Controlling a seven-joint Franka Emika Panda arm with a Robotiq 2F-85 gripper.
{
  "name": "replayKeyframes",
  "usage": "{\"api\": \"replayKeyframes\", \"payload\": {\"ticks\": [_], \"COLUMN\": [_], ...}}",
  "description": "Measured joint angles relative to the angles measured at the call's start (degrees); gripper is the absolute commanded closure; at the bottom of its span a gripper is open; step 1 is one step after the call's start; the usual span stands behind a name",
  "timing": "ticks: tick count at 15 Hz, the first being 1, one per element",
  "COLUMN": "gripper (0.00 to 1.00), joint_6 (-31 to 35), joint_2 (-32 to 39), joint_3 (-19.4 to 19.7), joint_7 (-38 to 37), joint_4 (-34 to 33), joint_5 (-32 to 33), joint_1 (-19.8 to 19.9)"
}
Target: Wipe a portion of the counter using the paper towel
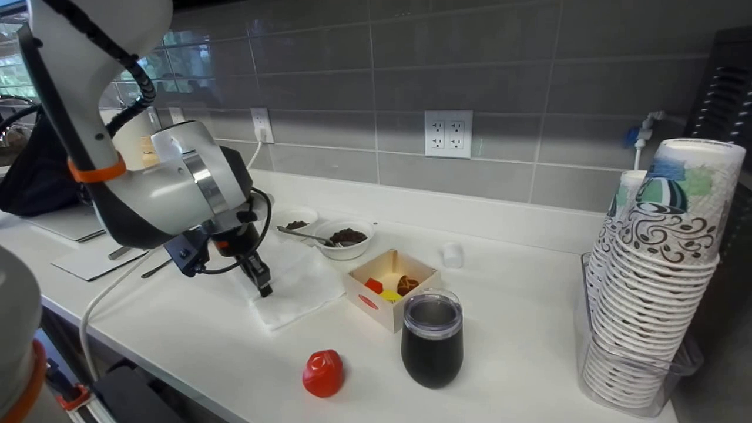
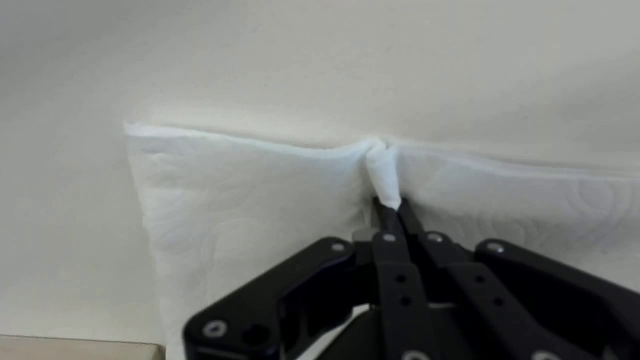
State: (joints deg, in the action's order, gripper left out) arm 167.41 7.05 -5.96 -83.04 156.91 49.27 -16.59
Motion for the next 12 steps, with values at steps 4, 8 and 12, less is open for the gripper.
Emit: {"api": "replayKeyframes", "payload": {"ticks": [4,8,12], "gripper": [0.99,0.99,0.99], "joint_6": [8.63,15.58,12.30], "joint_2": [2.31,4.84,4.29], "joint_3": [-0.31,-0.63,0.09], "joint_7": [0.01,0.01,0.01], "joint_4": [-0.33,-0.94,-1.75], "joint_5": [-0.20,-0.40,-0.24], "joint_1": [-0.01,0.05,-0.41]}}
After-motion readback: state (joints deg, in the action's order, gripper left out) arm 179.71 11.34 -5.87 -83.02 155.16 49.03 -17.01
